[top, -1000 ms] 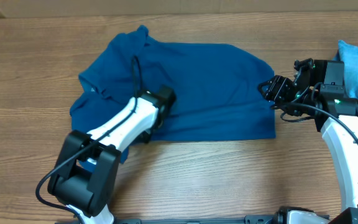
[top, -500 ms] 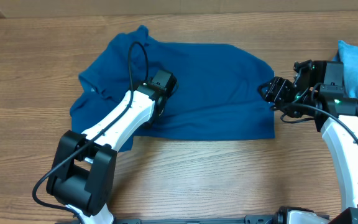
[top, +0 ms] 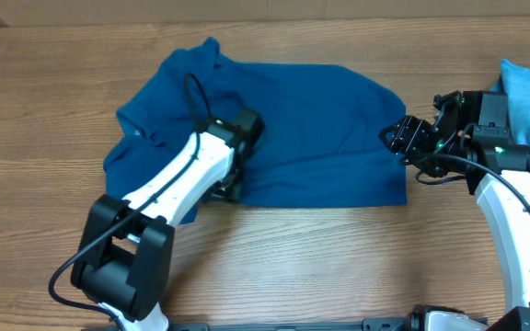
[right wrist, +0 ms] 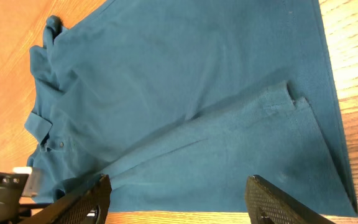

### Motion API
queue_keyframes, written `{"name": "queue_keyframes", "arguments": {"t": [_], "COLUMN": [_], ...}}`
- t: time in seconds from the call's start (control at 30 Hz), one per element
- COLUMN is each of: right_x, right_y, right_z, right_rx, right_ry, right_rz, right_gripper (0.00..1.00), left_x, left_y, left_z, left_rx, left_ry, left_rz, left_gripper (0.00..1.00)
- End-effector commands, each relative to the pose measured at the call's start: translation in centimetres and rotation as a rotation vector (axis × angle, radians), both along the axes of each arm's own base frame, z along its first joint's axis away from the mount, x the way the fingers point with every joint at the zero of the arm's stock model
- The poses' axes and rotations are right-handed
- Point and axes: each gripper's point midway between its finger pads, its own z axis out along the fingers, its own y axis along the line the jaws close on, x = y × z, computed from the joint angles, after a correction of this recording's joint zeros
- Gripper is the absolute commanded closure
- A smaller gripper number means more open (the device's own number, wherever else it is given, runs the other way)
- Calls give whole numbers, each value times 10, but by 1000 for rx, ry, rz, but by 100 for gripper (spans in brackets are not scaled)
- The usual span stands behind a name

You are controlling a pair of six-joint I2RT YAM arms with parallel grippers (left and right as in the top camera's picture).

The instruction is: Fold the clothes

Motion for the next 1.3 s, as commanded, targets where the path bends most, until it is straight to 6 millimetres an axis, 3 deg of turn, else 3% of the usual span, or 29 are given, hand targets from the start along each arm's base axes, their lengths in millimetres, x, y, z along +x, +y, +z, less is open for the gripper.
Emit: {"name": "queue_keyframes", "arguments": {"t": [0.0, 0.07, 0.13, 0.4, 0.77, 0.93, 1.1, 1.2, 1.27], "right_x": [4, 4, 4, 4, 1, 1, 1, 1, 1], "right_y": [-3, -3, -3, -3, -2, -2, -2, -2, -2], "right_z": [10, 10, 10, 10, 8, 8, 8, 8, 8], "right_rx": [-14, -14, -14, -13, -14, -14, -14, -14, -14], "right_ry": [-32, -33, -33, -32, -19, -16, -16, -16, -16], "right_rz": [-1, -1, -1, -1, 2, 2, 2, 2, 2], "right_gripper": [27, 27, 27, 27, 27, 27, 27, 27, 27], "left_x": [-20, -26, -31, -34, -17, -22, -29, -33, -34], "left_y": [11, 21, 29, 46, 43, 45, 49, 51, 52], "left_z": [-14, -20, -25, -36, -46, -48, -50, -50, -49], "left_rx": [55, 100, 135, 204, 185, 191, 207, 216, 223], "left_ry": [-29, -44, -58, -109, -180, -166, -144, -132, -123], "left_rz": [210, 257, 283, 285, 230, 229, 225, 223, 222], "left_gripper": [34, 43, 46, 41, 42, 66, 78, 93, 96]}}
